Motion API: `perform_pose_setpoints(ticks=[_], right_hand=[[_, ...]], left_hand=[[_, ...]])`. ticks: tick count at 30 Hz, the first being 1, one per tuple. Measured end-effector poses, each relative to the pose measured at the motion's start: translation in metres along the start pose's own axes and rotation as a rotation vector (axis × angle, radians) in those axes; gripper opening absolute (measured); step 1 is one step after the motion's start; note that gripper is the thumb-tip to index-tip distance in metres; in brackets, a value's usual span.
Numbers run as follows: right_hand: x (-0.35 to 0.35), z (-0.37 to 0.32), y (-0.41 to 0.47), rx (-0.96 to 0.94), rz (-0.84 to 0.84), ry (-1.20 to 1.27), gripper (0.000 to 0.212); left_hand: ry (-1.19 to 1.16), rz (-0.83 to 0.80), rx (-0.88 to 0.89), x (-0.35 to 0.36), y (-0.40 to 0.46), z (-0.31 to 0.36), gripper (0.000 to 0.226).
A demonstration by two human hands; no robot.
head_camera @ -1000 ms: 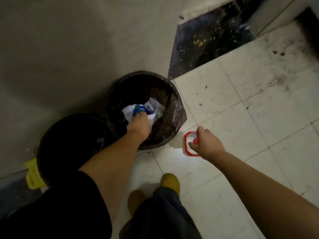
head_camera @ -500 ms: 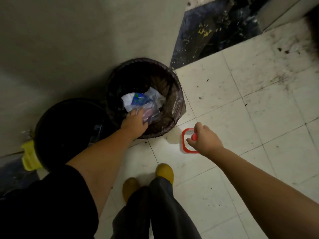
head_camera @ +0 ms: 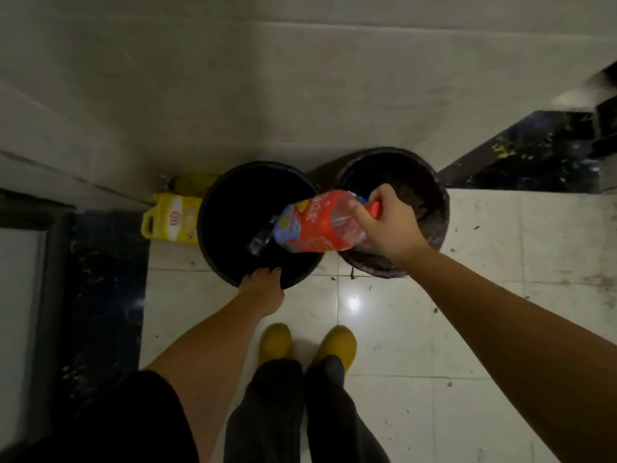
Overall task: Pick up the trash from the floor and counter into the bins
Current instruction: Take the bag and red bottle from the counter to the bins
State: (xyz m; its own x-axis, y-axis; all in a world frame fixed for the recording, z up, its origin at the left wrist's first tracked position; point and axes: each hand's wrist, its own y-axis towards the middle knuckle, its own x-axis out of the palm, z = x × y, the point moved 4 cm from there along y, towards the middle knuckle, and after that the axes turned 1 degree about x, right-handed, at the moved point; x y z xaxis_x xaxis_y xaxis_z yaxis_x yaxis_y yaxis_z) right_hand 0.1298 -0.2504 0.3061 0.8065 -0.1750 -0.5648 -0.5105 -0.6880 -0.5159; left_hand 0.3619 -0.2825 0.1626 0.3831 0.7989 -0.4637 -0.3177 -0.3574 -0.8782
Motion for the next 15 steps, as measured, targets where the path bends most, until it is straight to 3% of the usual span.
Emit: perform_pose_setpoints(ticks=[3,7,15], right_hand=[[0.085,-0.002,0.03,-0.015,-0.084,-0.041,0.032],[0.183,0.023,0.063,-0.003,-0.178,-0.126,0.034],[0.257,0.086,0.107,0.204,-0.227,-0.536,0.05]], left_hand=[[0.097,-0.028,0.025,0.025,0.016,-0.018,0.051],[0.209,0.134,0.155,0.042,0.029,-0.033,0.046],[0.295,0.37,0.326,0.051,0.041,-0.044,0.041]])
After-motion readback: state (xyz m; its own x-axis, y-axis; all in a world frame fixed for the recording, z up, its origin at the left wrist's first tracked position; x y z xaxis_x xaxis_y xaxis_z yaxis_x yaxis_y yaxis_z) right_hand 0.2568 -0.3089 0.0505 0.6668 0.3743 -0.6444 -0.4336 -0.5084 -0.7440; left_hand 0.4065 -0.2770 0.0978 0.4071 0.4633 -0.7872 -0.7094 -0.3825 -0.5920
